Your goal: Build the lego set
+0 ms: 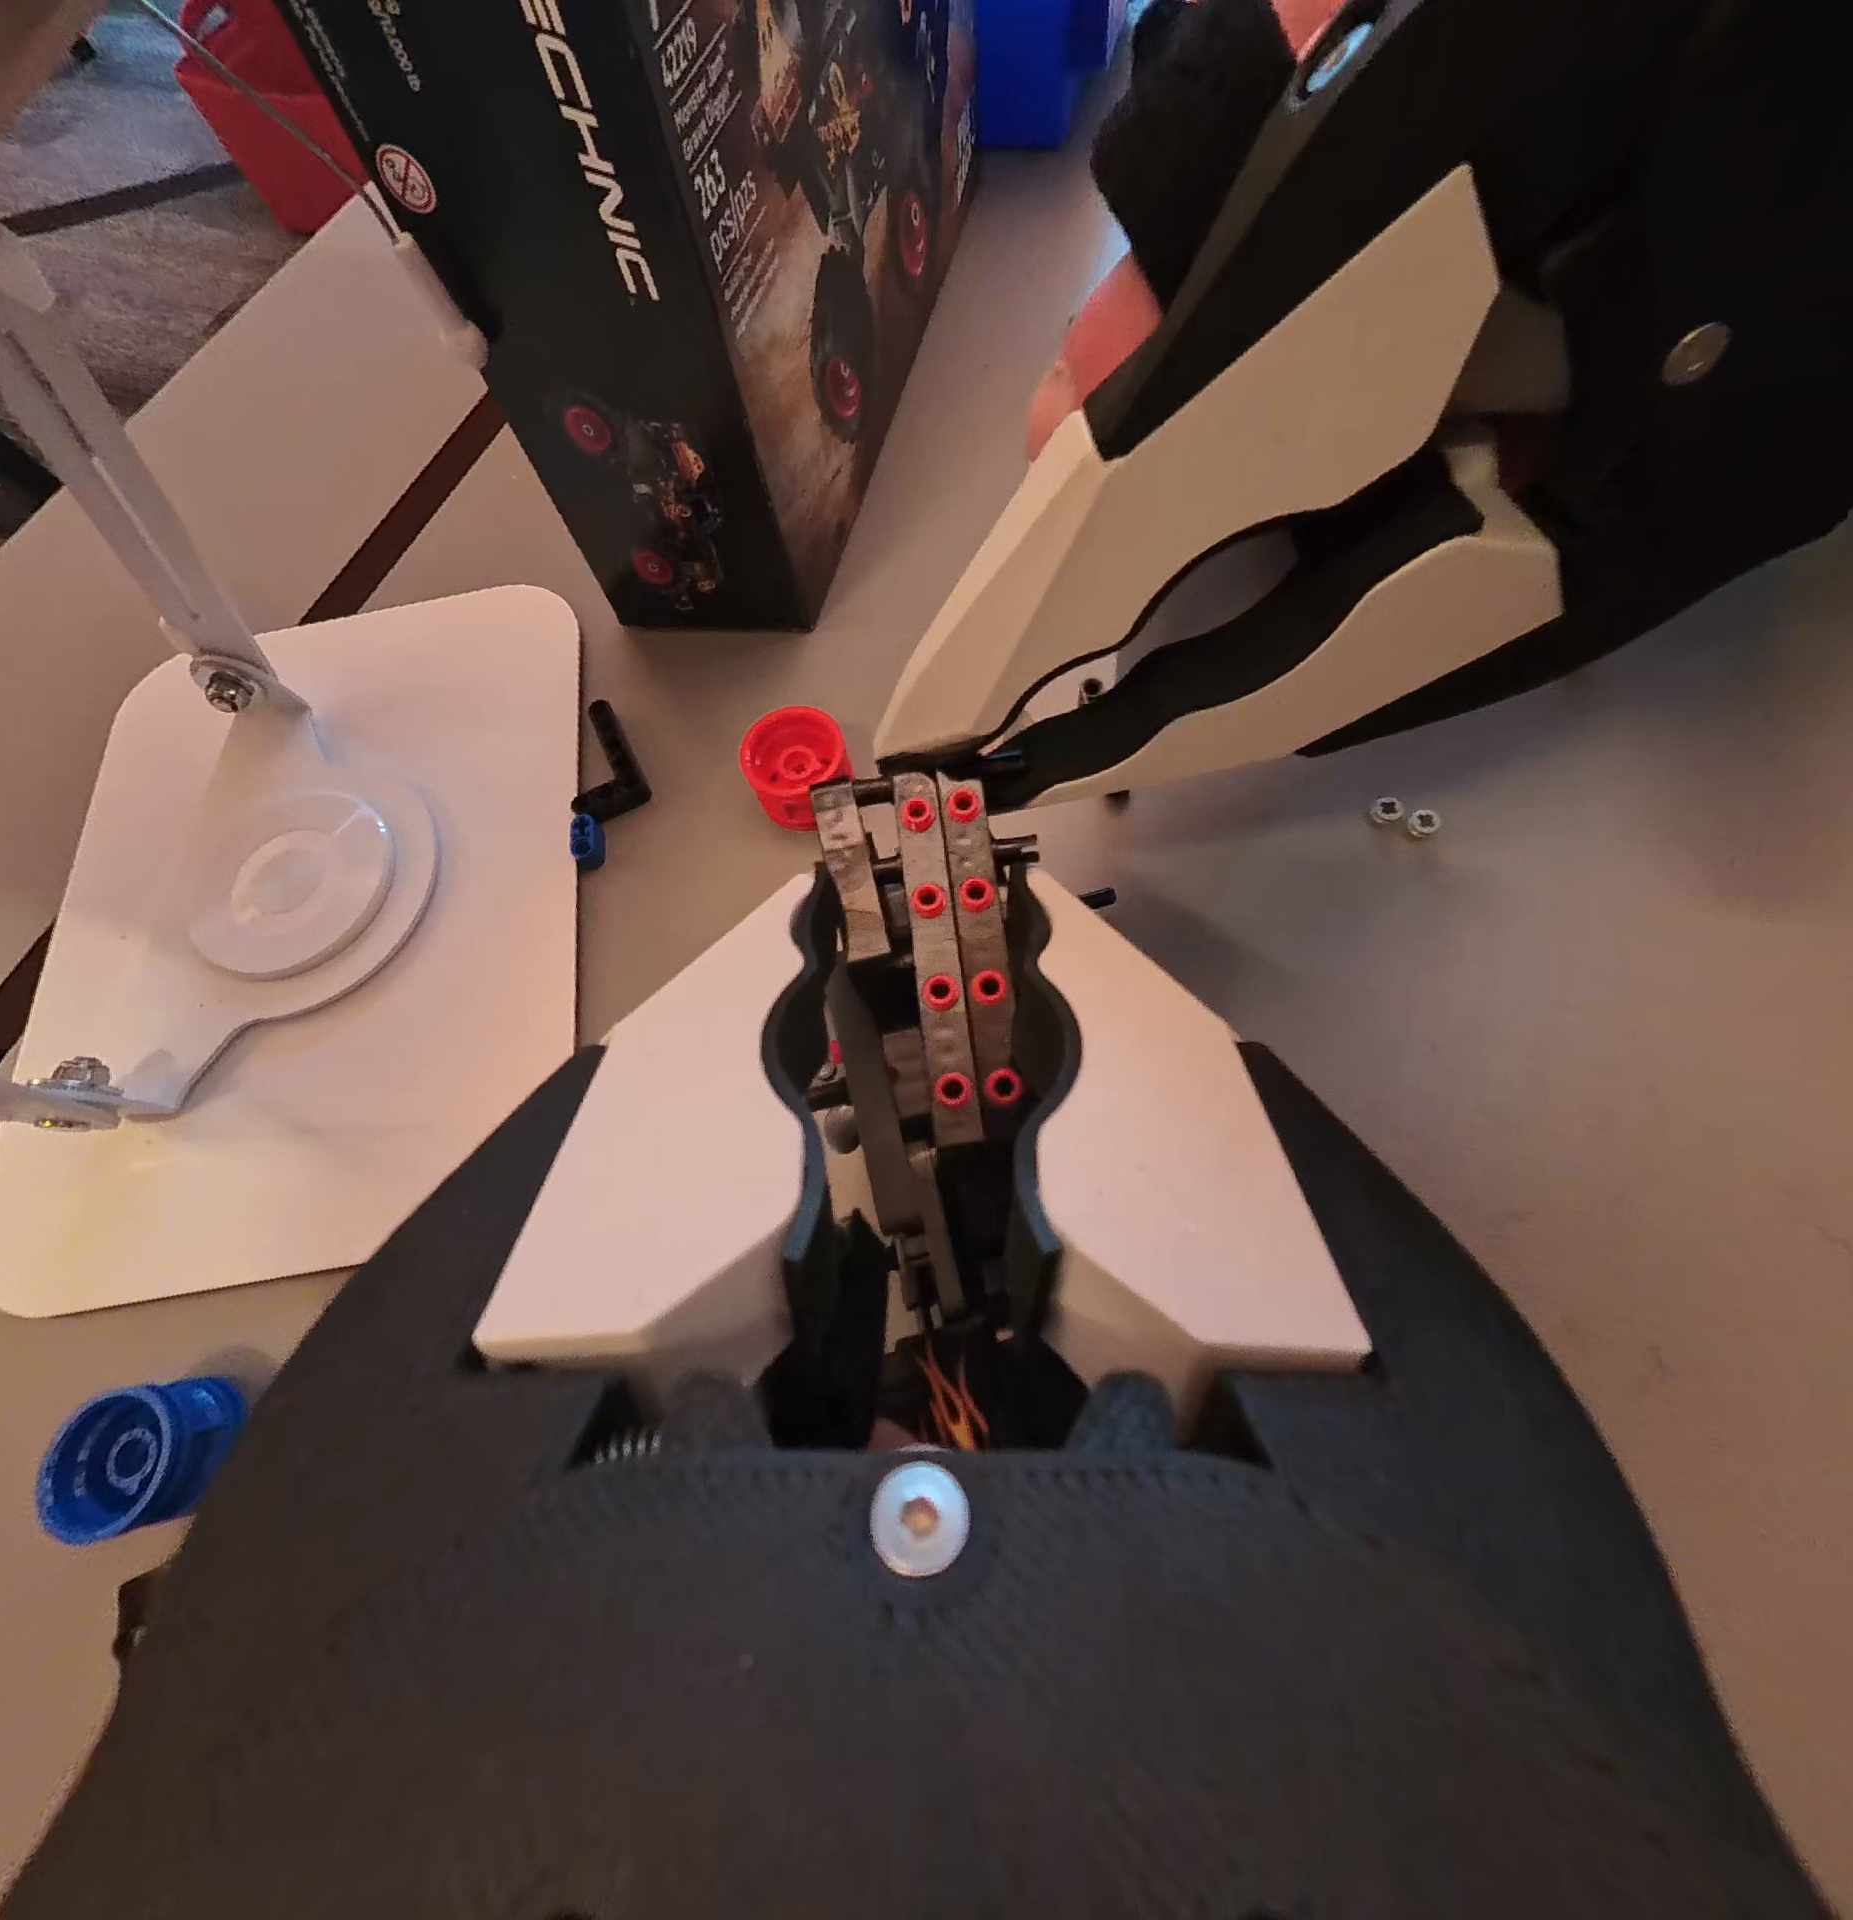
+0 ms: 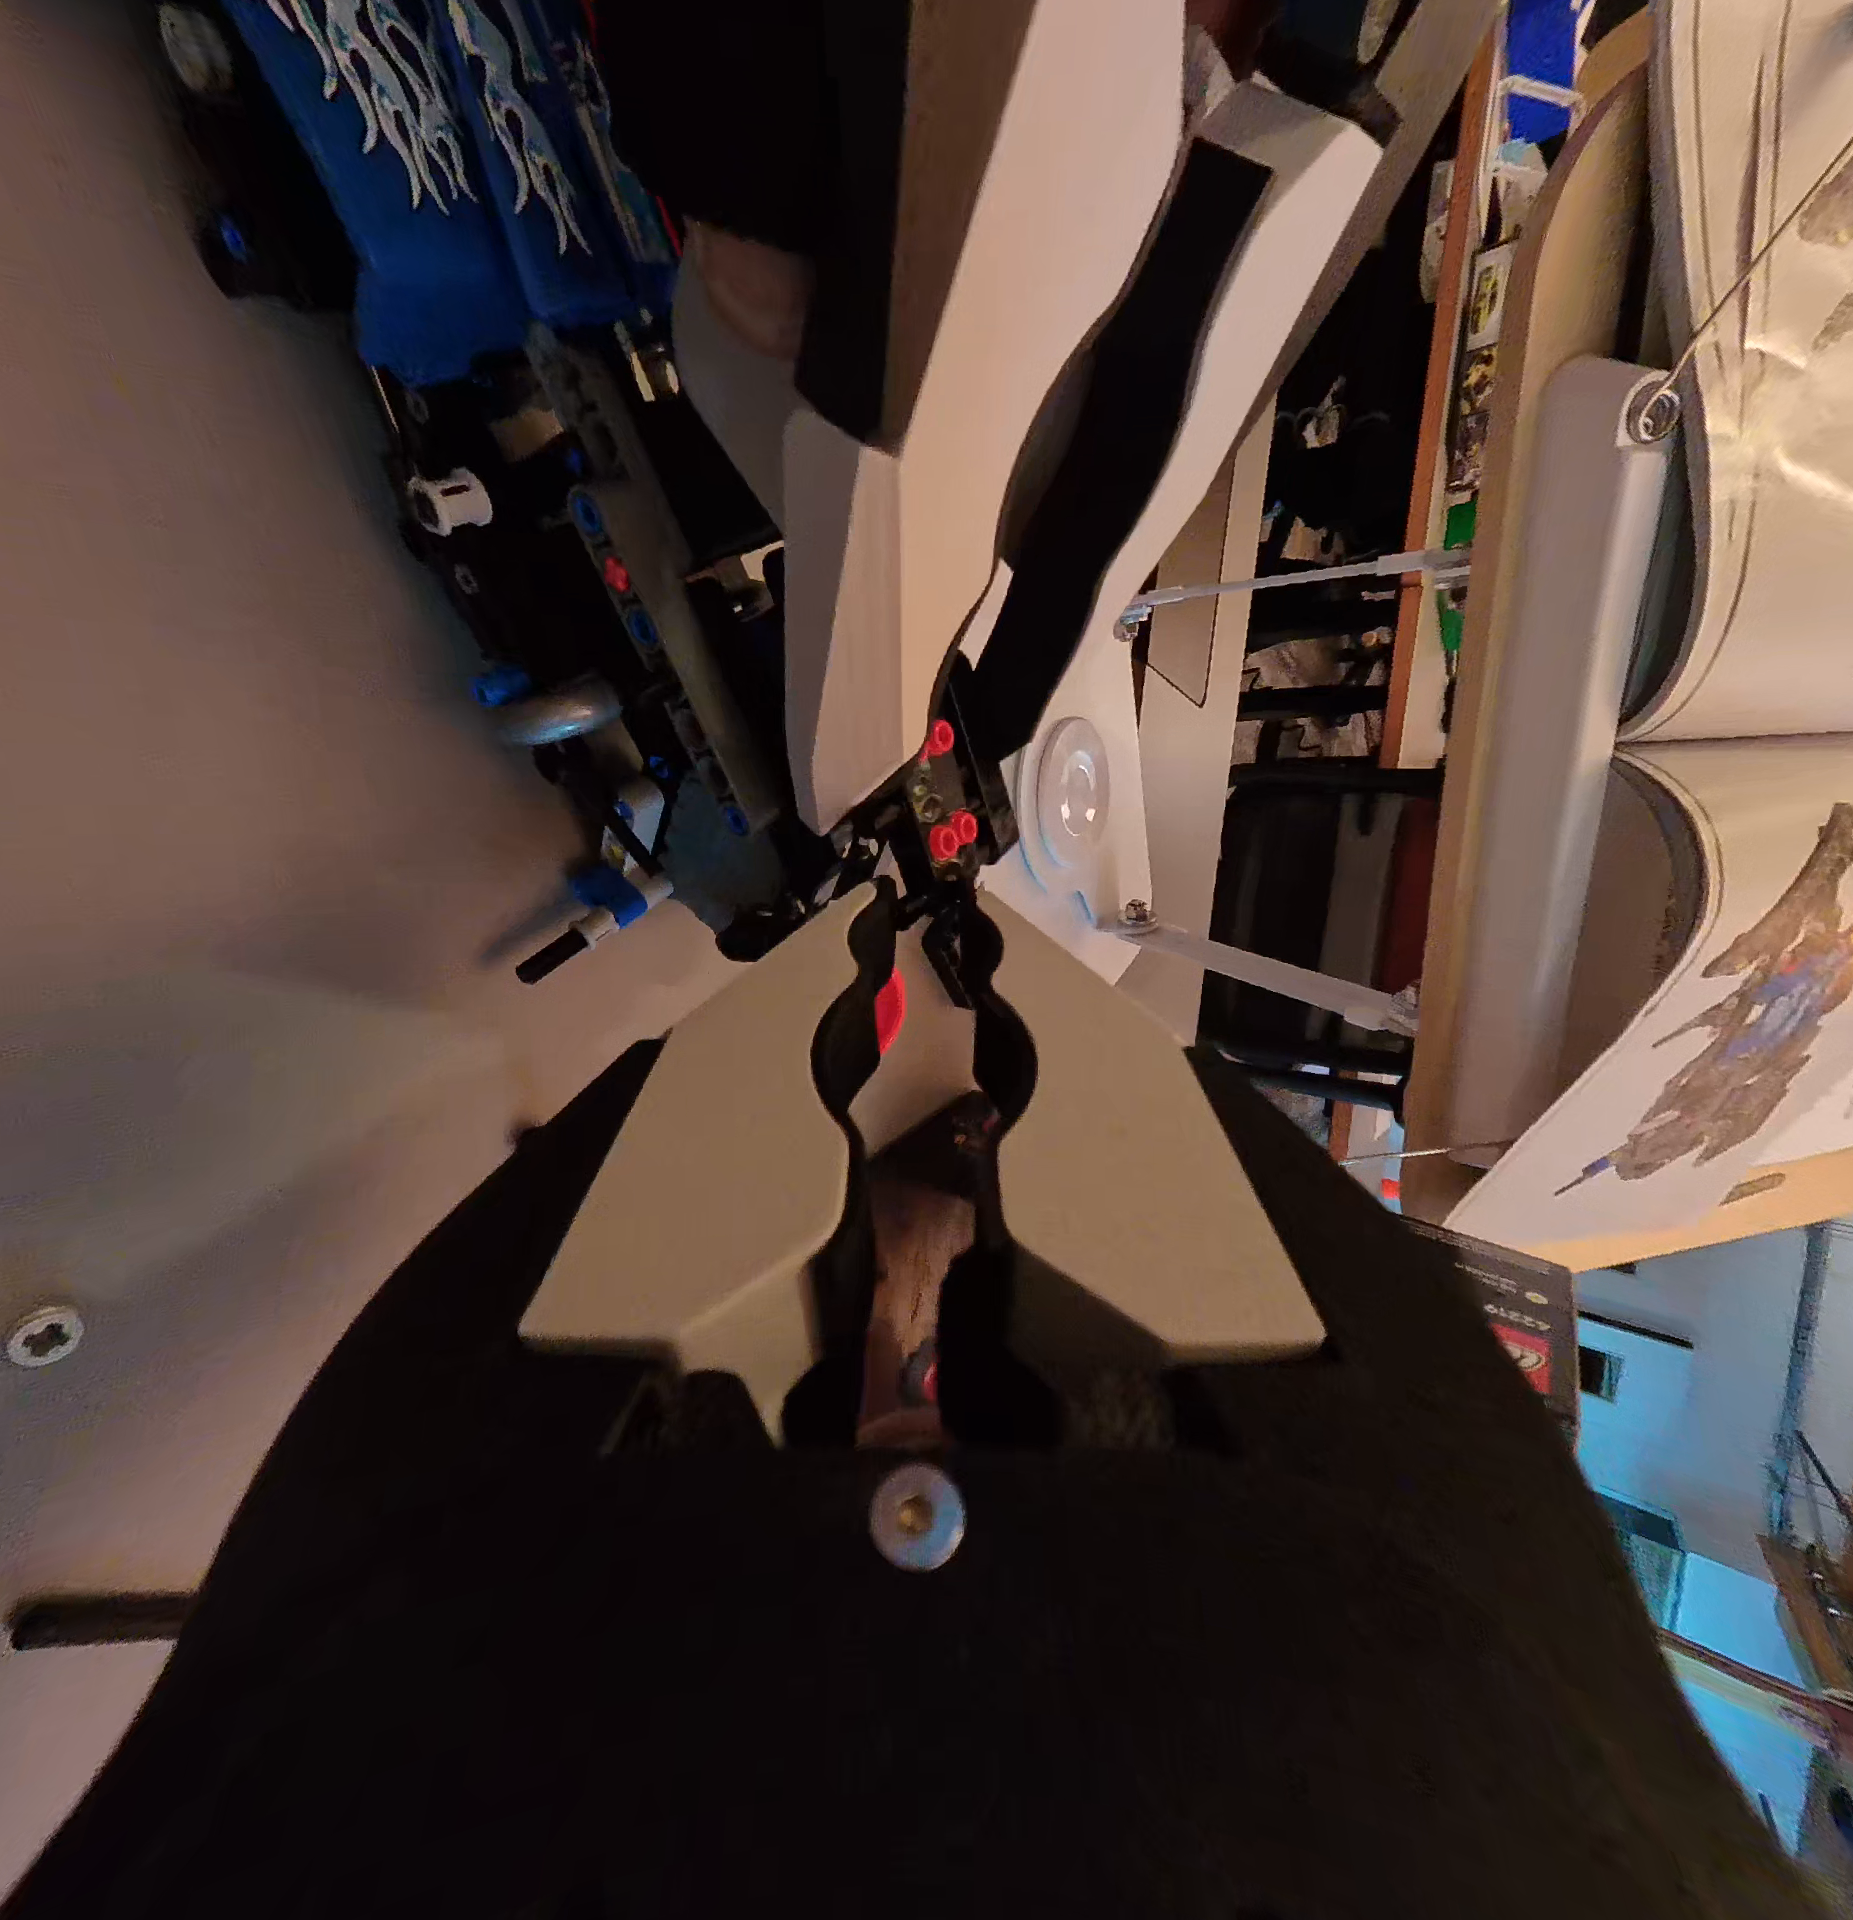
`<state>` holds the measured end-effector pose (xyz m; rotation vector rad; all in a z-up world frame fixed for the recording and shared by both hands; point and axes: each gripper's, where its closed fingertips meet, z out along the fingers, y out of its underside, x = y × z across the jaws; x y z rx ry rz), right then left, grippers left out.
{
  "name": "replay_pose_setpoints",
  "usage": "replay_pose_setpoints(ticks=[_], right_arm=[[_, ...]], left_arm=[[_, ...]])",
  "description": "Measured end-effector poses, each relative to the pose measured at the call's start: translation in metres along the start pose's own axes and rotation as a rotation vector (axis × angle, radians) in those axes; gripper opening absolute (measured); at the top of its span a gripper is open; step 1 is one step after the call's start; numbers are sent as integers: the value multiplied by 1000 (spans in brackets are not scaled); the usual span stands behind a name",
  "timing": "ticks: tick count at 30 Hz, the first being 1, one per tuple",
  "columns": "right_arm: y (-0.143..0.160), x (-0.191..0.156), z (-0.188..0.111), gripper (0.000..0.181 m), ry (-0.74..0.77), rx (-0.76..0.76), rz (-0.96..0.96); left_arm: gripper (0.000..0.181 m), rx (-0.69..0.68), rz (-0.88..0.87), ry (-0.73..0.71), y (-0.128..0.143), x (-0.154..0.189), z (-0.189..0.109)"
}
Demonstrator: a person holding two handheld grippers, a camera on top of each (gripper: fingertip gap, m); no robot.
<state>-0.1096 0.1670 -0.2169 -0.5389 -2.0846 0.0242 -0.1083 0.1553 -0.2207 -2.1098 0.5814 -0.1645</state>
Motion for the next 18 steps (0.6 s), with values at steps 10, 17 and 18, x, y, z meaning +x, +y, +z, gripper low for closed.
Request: replay_pose_setpoints(ticks=[10, 17, 18], right_arm=[[-1, 1, 3, 8, -38, 30, 29], [1, 1, 7, 9, -55, 68, 72], [1, 1, 7, 10, -62, 83, 93]], left_arm=[[29, 16, 21, -6, 0, -1, 1], [26, 21, 40, -27, 0, -3, 2], [26, 14, 41, -30, 0, -3, 2]])
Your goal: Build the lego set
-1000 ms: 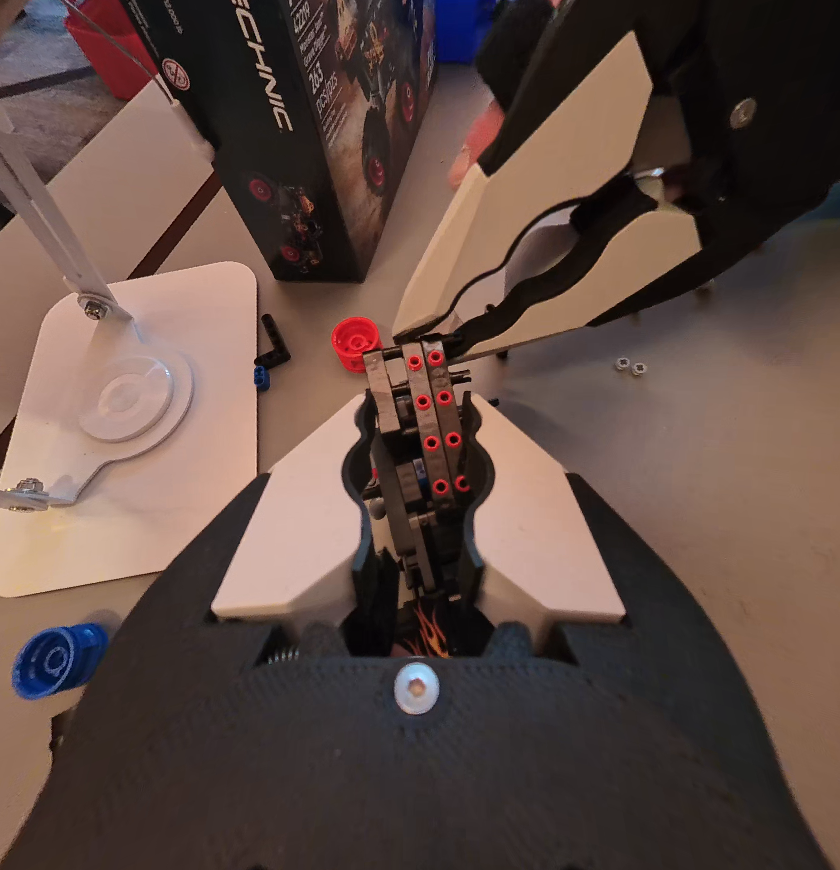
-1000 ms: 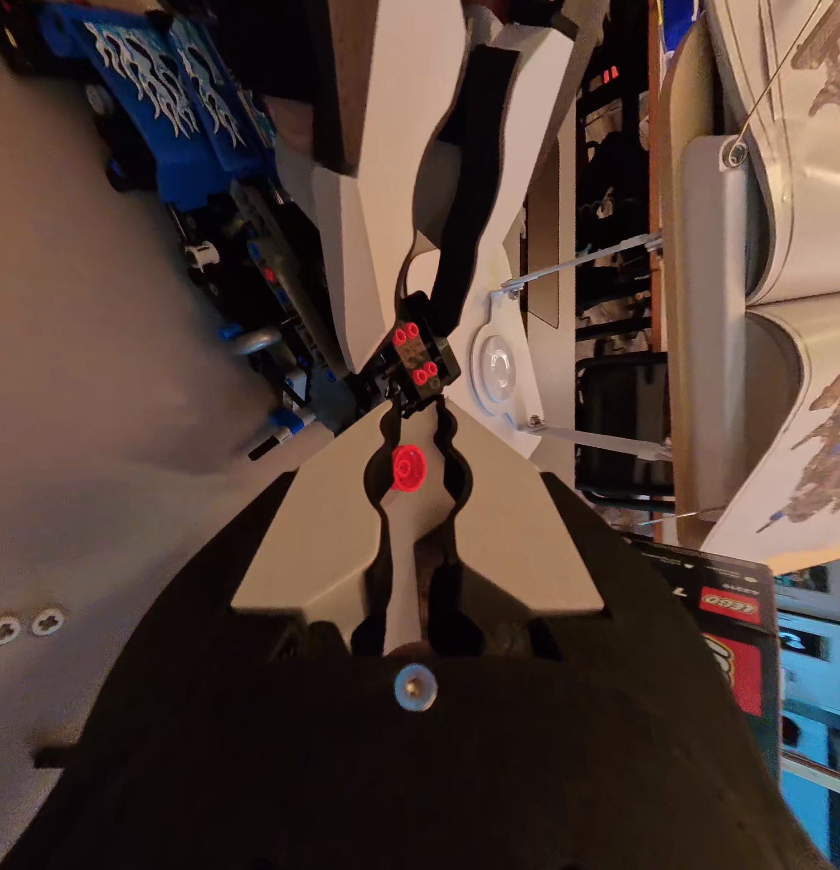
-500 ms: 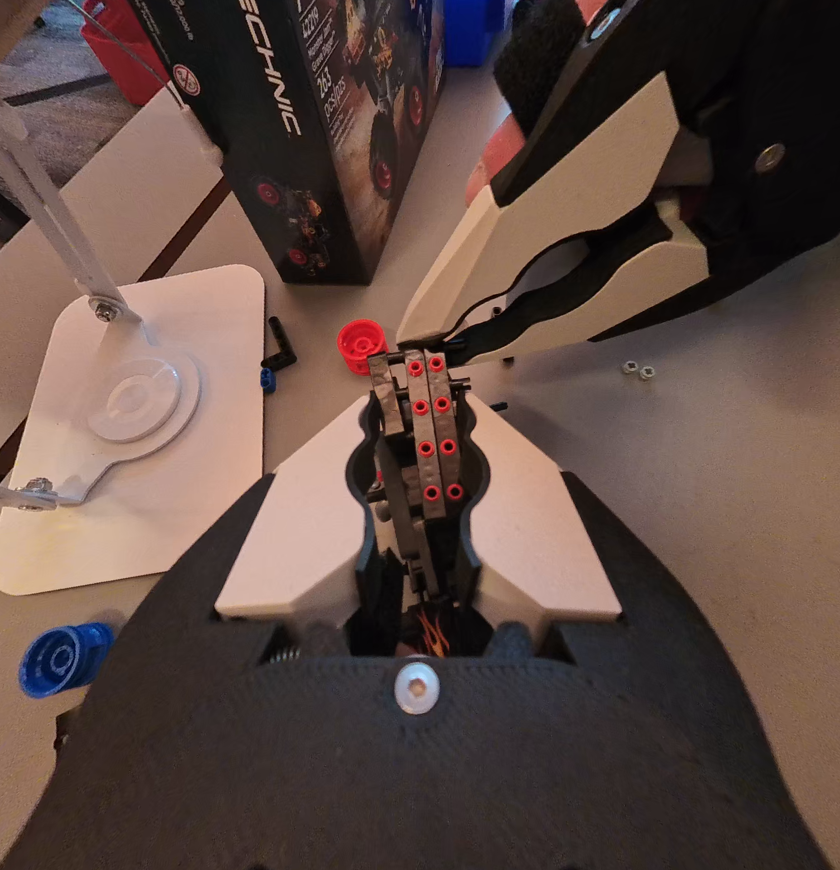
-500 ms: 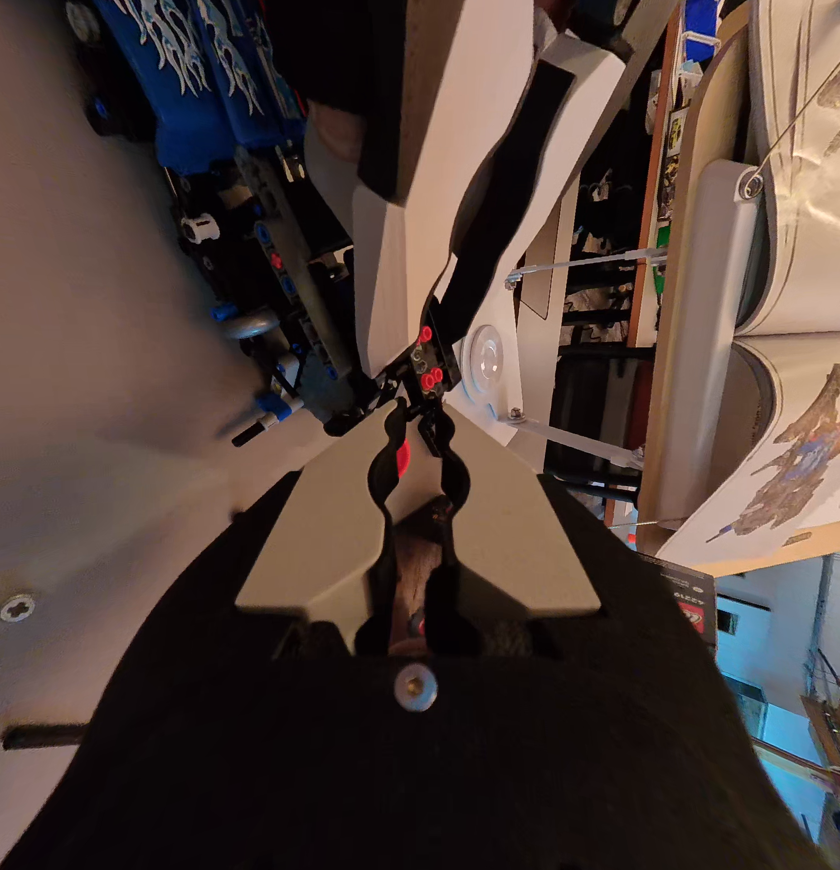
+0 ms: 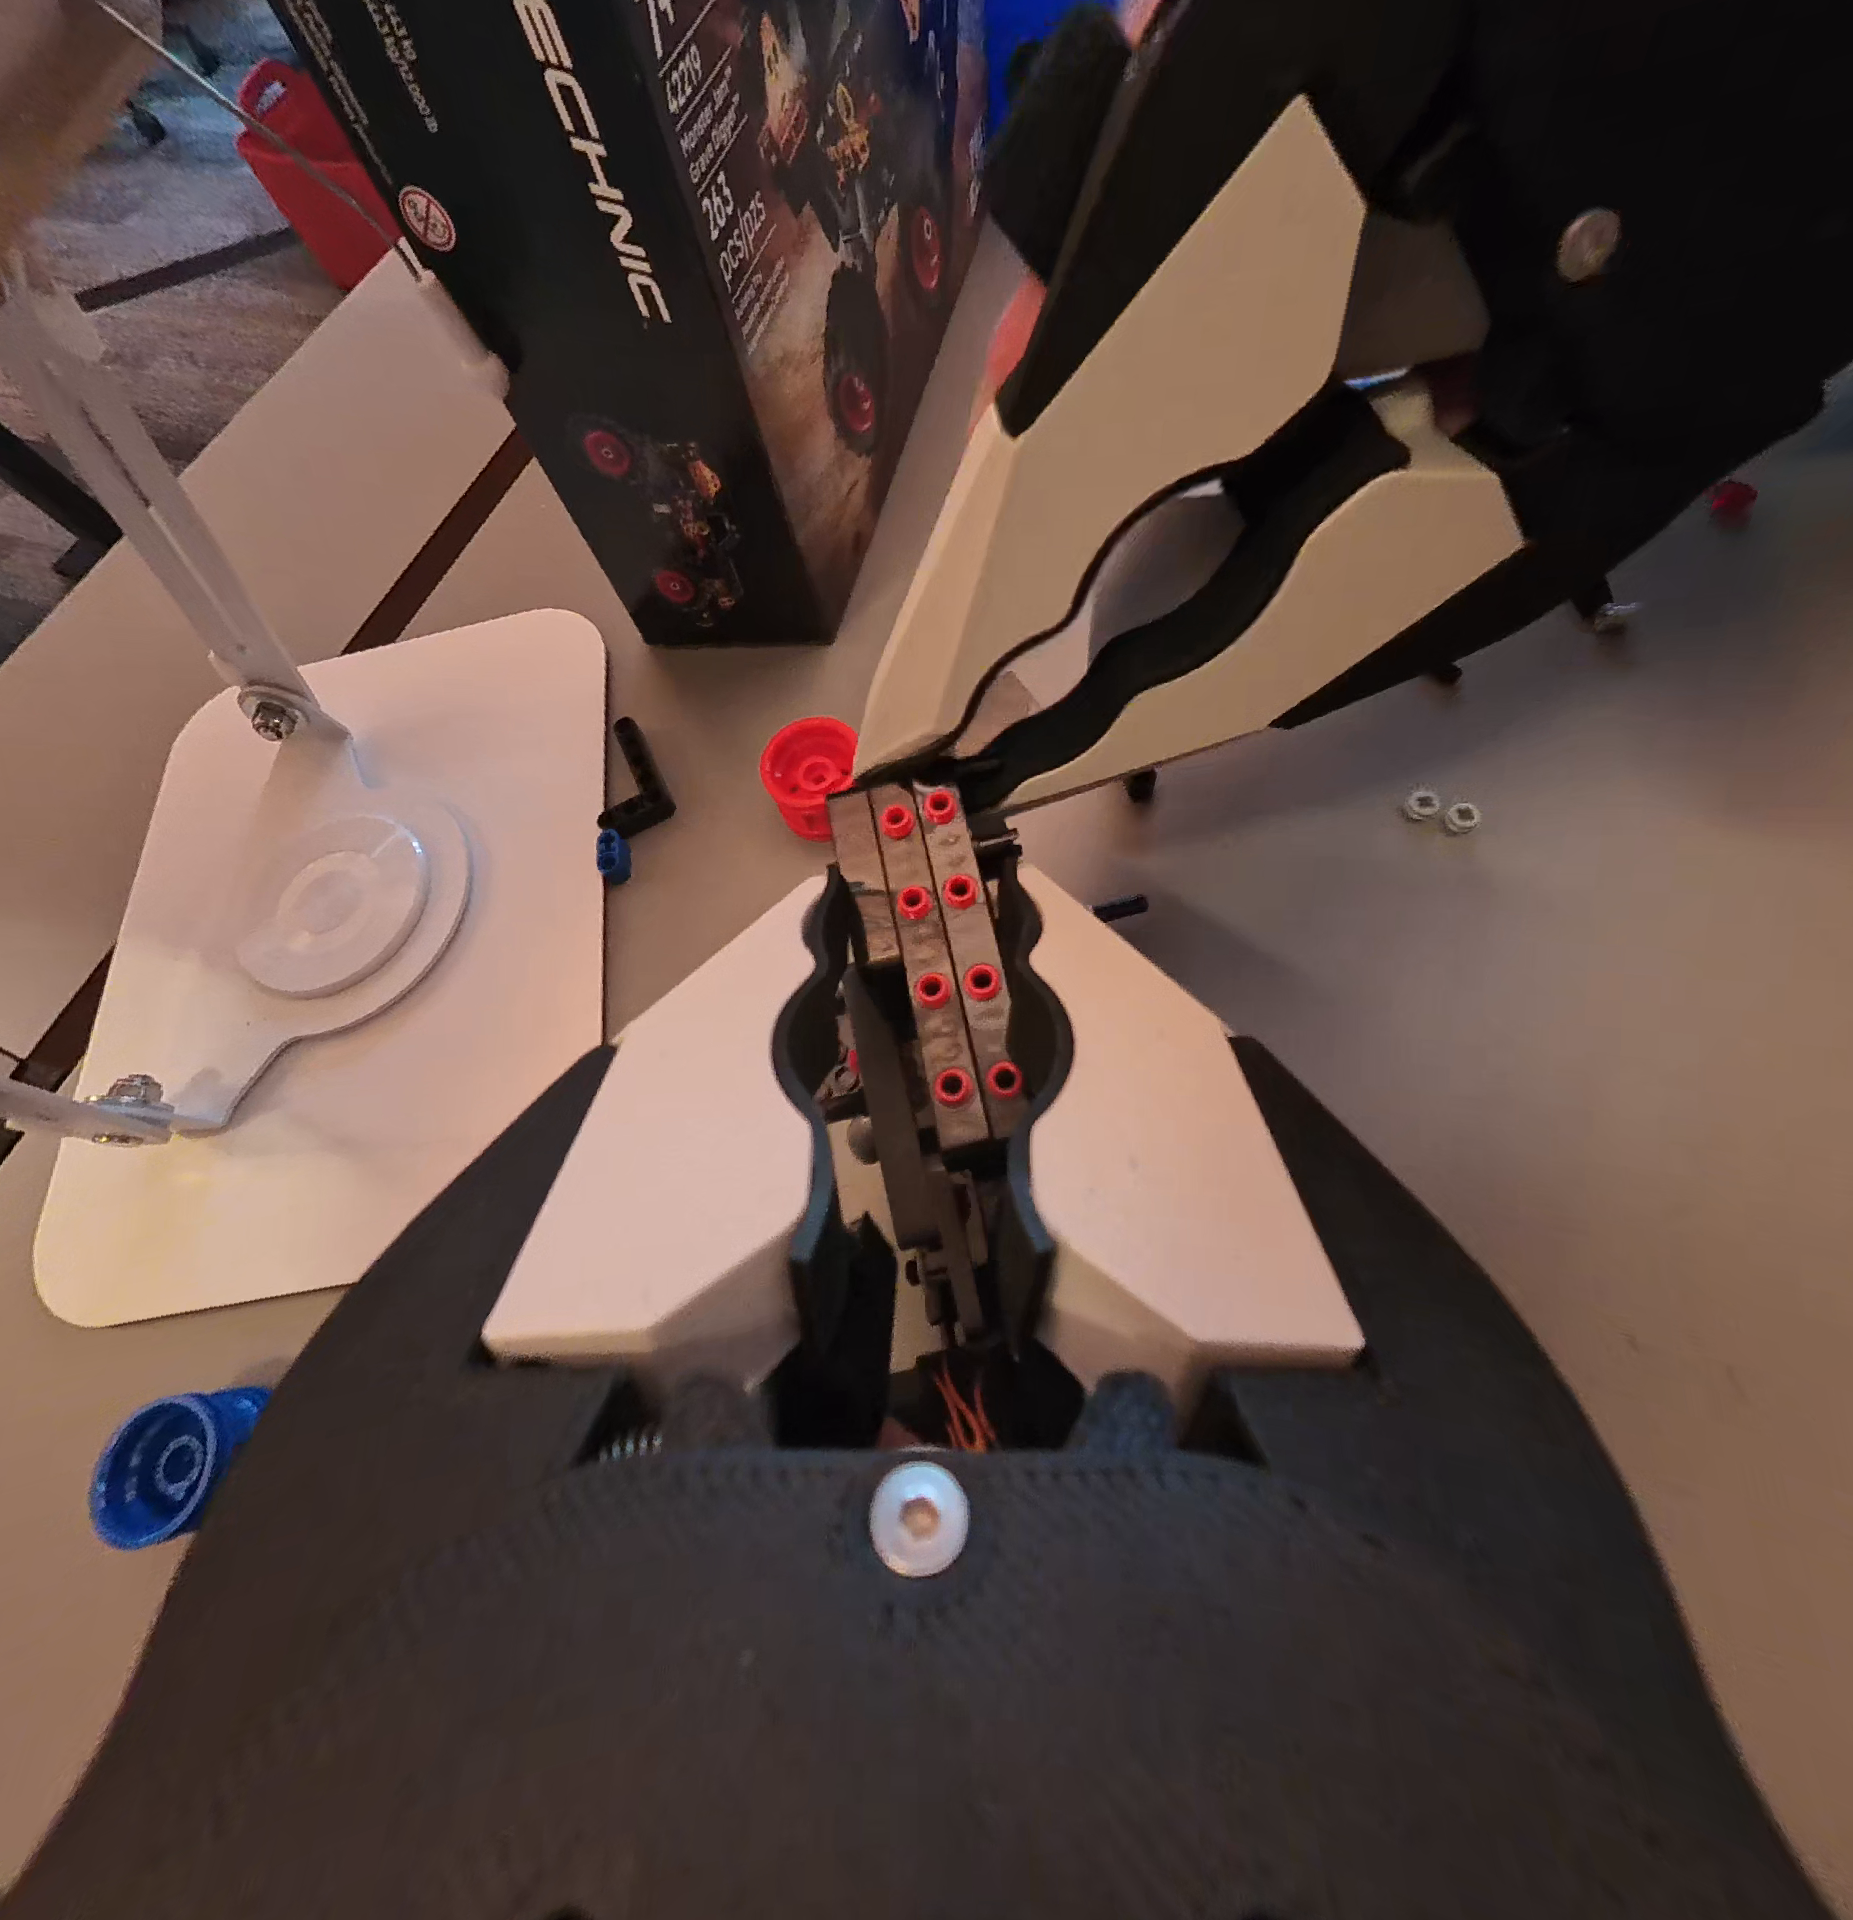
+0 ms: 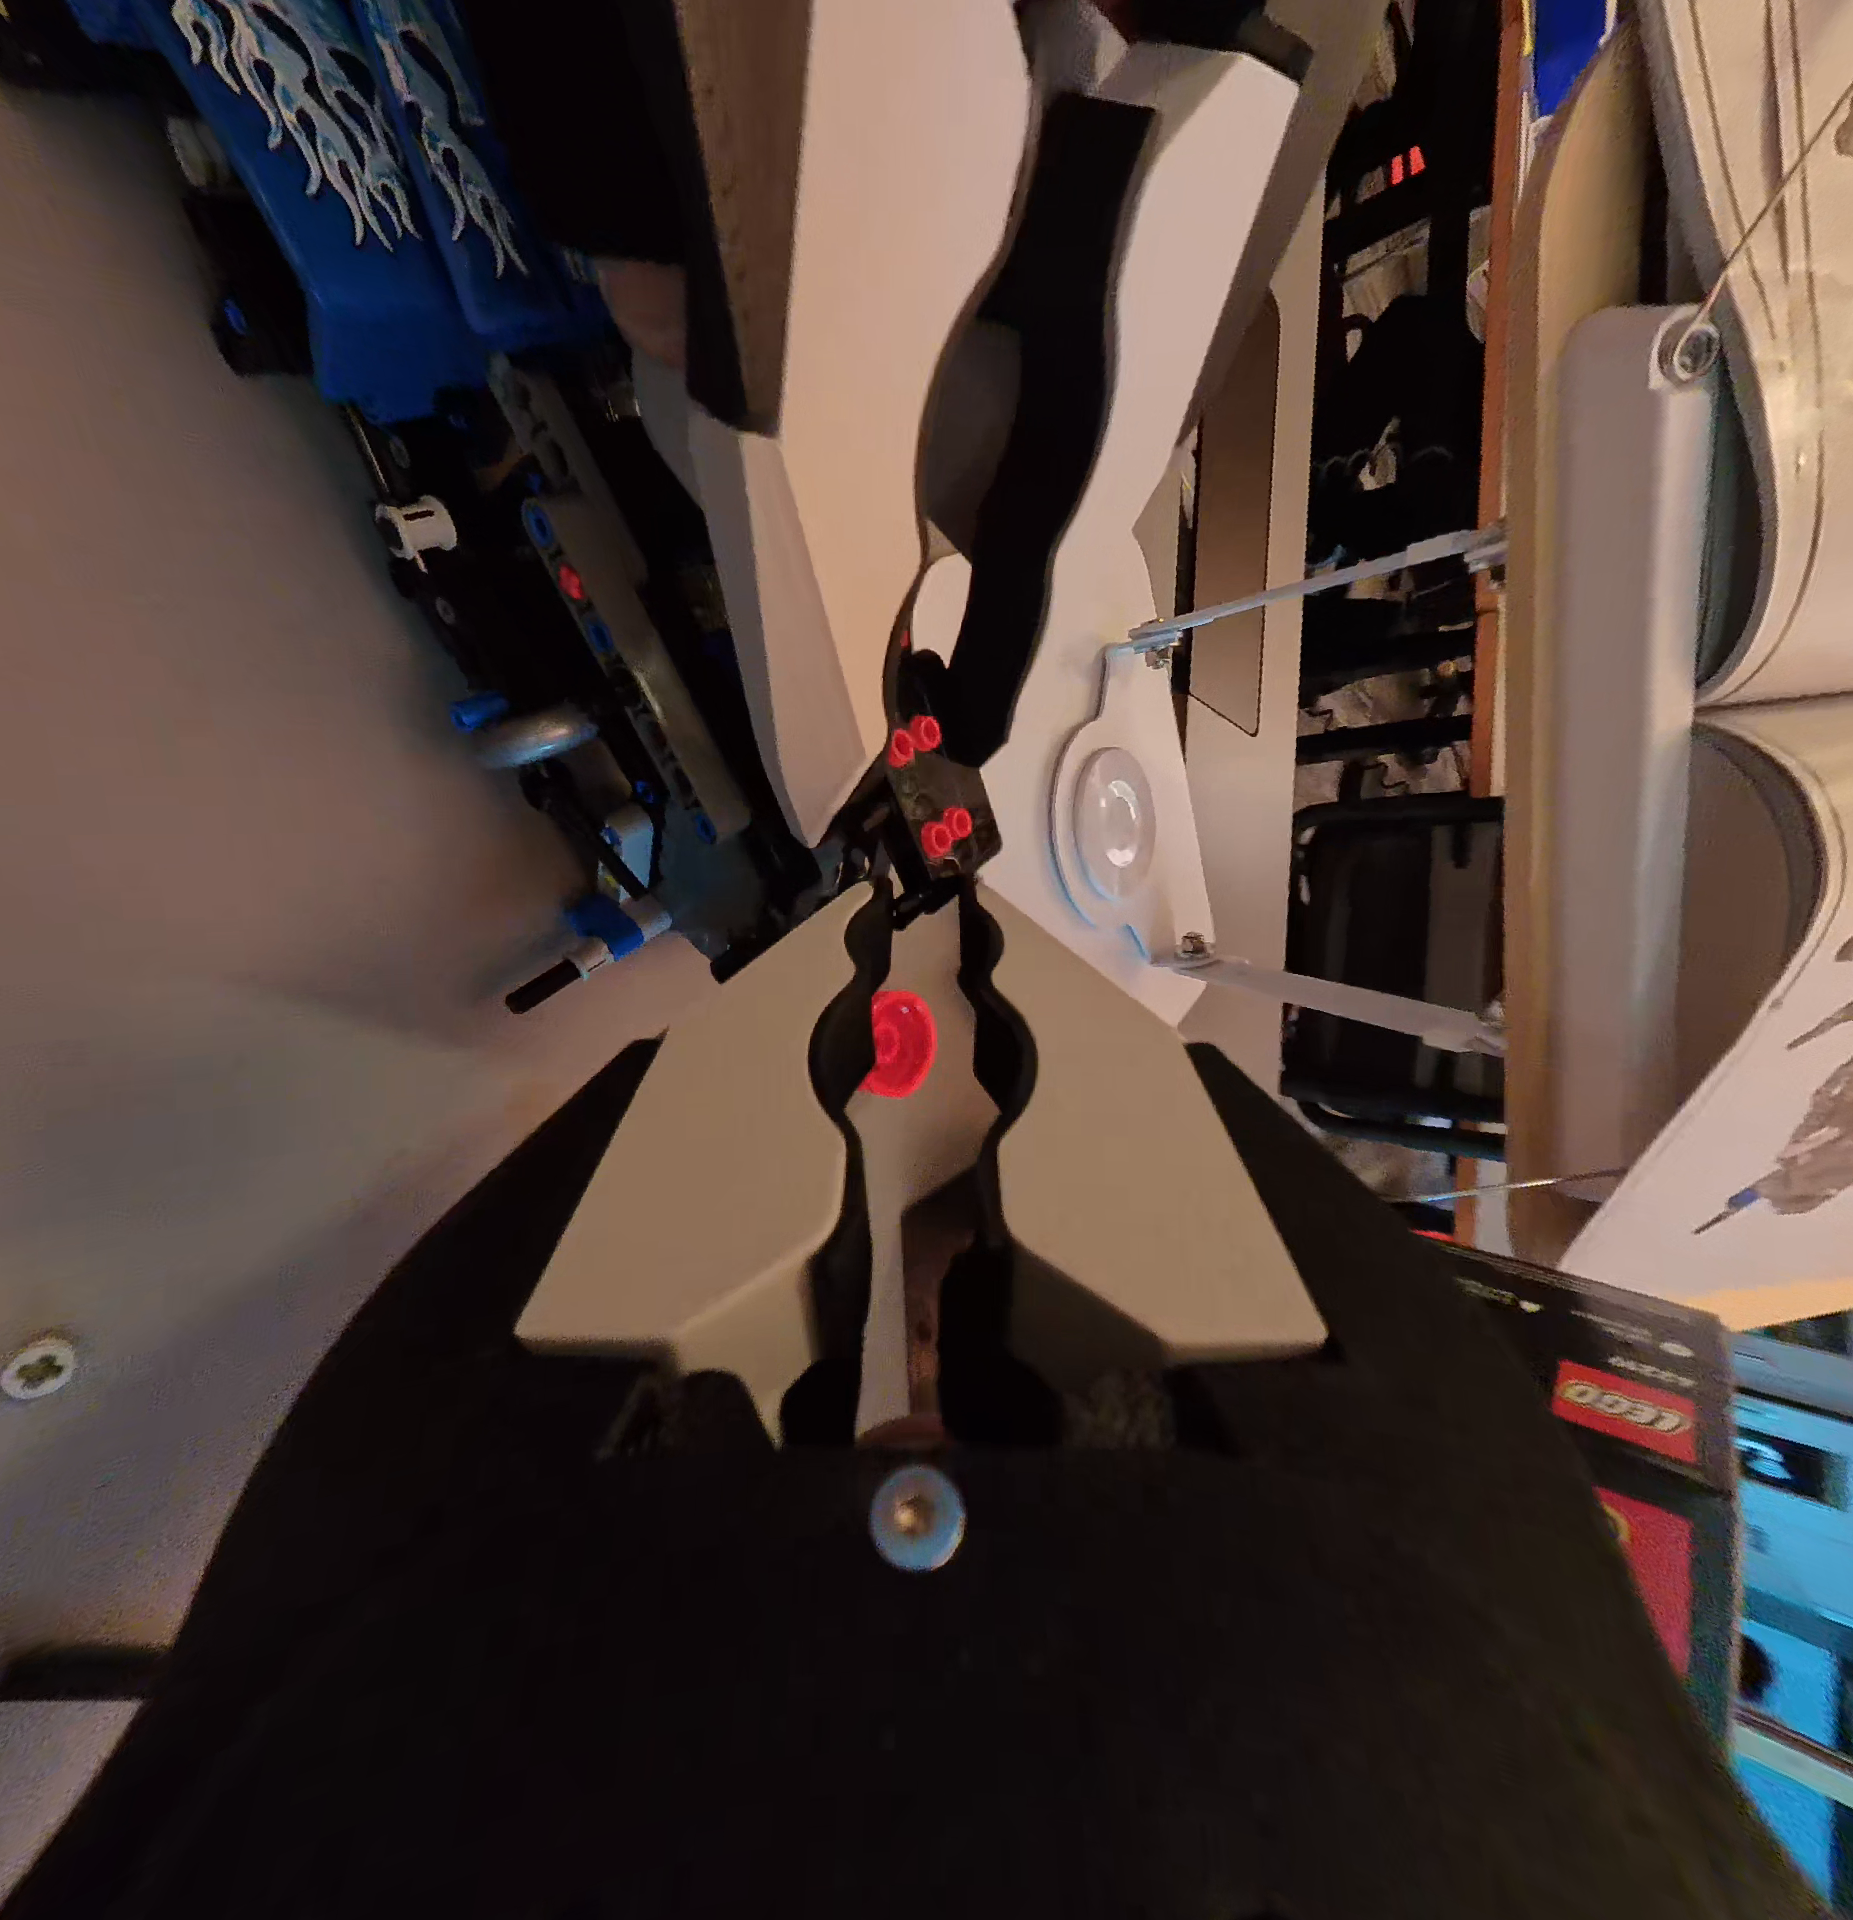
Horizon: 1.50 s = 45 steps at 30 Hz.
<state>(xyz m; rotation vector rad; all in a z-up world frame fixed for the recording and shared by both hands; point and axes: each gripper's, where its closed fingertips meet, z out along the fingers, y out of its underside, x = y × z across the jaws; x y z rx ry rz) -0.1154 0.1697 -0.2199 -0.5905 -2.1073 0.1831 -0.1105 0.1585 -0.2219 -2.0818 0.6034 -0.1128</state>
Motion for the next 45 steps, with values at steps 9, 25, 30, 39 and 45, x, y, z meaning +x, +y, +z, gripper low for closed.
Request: replay_pose_setpoints(ticks=[9, 25, 30, 39, 45], right_arm=[[14, 1, -15, 26, -78, 19, 107], [24, 18, -91, 23, -55, 23, 291], [9, -9, -93, 24, -66, 89, 411], [3, 2, -41, 25, 92, 95, 340], [-3, 4, -21, 18, 137, 61, 163]], left_arm=[[39, -28, 20, 24, 2, 0, -20], [72, -271, -53, 147, 55, 18, -75], [75, -272, -38, 132, 60, 19, -70], [26, -240, 479, -246, 20, 13, -46], [18, -236, 650, -407, 21, 5, -41]])
